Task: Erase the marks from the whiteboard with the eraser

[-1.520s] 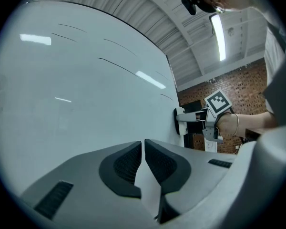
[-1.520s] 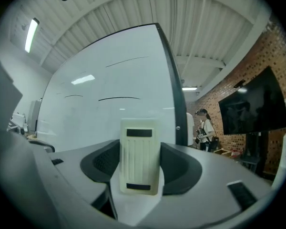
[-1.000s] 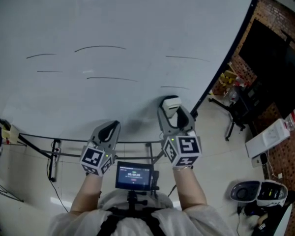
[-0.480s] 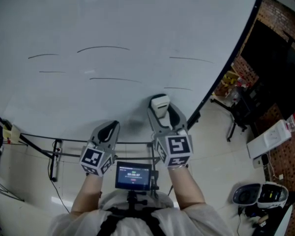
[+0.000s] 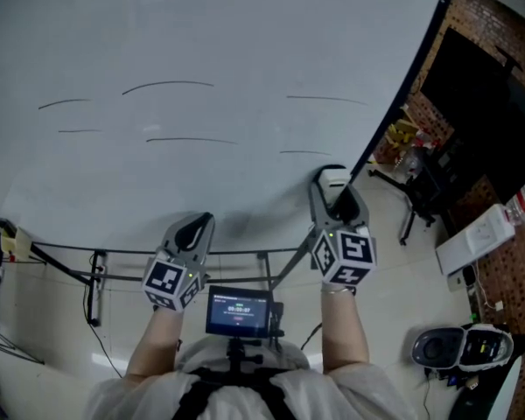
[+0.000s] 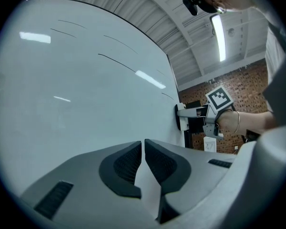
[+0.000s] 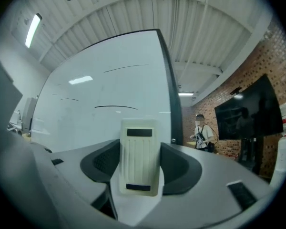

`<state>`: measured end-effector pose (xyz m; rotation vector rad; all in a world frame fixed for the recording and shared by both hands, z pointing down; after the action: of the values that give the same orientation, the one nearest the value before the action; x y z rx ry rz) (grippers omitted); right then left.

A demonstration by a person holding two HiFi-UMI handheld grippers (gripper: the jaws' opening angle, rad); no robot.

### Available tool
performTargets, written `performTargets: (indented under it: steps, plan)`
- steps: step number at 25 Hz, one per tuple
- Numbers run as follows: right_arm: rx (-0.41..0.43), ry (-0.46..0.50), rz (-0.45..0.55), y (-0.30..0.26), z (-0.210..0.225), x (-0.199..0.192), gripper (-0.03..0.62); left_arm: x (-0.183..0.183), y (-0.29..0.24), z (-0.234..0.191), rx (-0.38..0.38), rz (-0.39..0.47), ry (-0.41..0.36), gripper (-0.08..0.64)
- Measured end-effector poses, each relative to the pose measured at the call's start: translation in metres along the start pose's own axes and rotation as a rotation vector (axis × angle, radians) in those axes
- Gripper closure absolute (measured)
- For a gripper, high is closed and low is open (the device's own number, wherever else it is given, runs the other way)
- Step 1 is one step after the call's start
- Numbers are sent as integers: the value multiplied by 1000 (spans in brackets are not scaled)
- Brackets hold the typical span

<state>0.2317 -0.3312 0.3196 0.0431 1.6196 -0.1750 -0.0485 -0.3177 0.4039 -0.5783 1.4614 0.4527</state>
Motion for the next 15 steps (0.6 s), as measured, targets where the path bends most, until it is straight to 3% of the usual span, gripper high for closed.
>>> performTargets:
  steps: [4,8,11,15]
  plan:
    - [-72,-44,-13,4,24,-6,324,0,-1,3,-6,-9,-5,555]
    - [-90,-105,-17,9,33,-12,324,-1,2,4,-11,-13,-3,555]
    - [-51,-129,-10,16,25,-17,324,-3,5,3,-11,-15,-2,555]
    - [25,-92,-23,24,-6,-23,324,-3,11,3,-18,-10,2,555]
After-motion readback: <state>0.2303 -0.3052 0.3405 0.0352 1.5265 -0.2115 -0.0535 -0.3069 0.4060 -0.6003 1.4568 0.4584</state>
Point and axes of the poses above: the fingertips, and each gripper's own axes: y backward along the fingers, z to its right, x out of its top, the point moved 7 cm from there along y, backward along the fingers, and after that the axes turned 9 degrees about -z, right-handed, at the moved point
